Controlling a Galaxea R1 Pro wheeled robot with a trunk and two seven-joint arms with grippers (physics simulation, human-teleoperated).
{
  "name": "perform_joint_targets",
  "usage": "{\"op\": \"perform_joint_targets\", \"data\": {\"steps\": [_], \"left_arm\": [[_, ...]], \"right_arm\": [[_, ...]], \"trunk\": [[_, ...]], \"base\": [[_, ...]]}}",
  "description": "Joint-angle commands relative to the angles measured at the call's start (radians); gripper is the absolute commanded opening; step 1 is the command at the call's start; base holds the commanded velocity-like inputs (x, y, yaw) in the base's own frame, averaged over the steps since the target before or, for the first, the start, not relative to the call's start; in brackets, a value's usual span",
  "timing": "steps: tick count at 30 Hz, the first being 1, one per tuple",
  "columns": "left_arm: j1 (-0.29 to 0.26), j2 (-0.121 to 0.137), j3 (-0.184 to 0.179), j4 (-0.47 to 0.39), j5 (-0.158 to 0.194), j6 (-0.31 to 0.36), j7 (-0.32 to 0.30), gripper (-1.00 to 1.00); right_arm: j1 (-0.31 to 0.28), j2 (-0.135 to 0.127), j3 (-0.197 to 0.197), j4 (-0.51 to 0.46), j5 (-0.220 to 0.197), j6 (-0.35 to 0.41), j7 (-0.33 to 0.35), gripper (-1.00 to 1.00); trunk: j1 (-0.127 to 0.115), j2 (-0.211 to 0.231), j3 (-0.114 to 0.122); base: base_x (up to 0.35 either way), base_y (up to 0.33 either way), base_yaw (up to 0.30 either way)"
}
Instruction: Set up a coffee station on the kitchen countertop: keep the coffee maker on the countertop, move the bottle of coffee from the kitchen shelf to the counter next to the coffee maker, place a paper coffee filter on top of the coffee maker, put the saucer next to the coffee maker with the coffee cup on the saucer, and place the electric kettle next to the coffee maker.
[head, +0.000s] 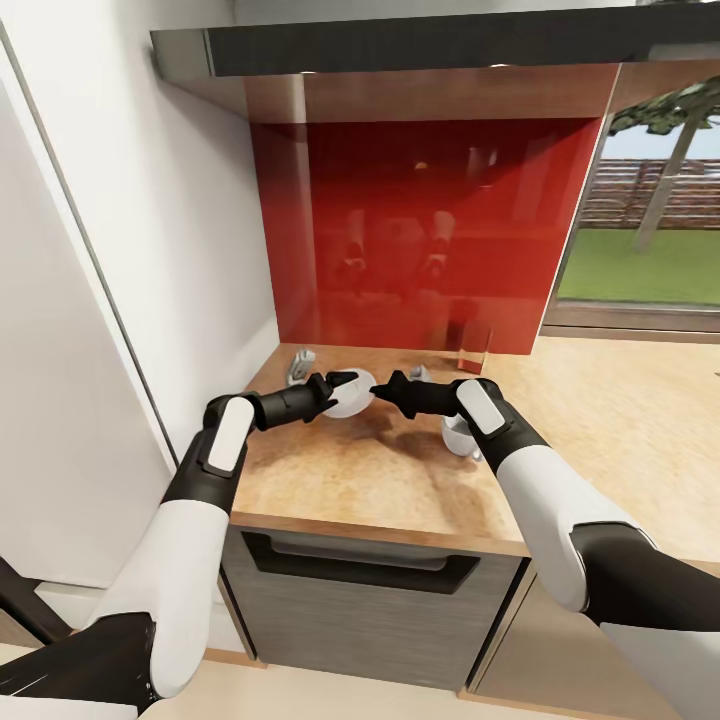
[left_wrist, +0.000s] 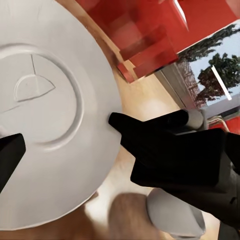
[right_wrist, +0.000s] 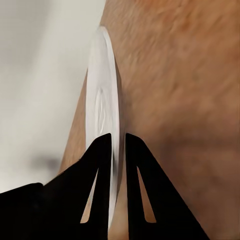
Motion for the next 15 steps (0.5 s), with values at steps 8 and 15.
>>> {"op": "perform_joint_targets", "data": {"steps": [8,15], "left_arm": [[-0.001,-0.001,0.005,-0.061,-0.006,0.008,-0.010,1.00],[-0.001,-0.001,0.006,-0.114,-0.004,0.032,-0.012,1.00]], "right_arm": [[-0.001,0.000,0.001,0.000,0.001,0.002,0.004,-1.00],[-0.001,0.000,0.001,-0.001,0.001,0.002,0.004,-1.00]], "trunk": [[0.000,0.000,-0.001],[0.000,0.000,-0.001]], "base": [[0.000,0.000,0.000],[0.000,0.000,0.000]]}}
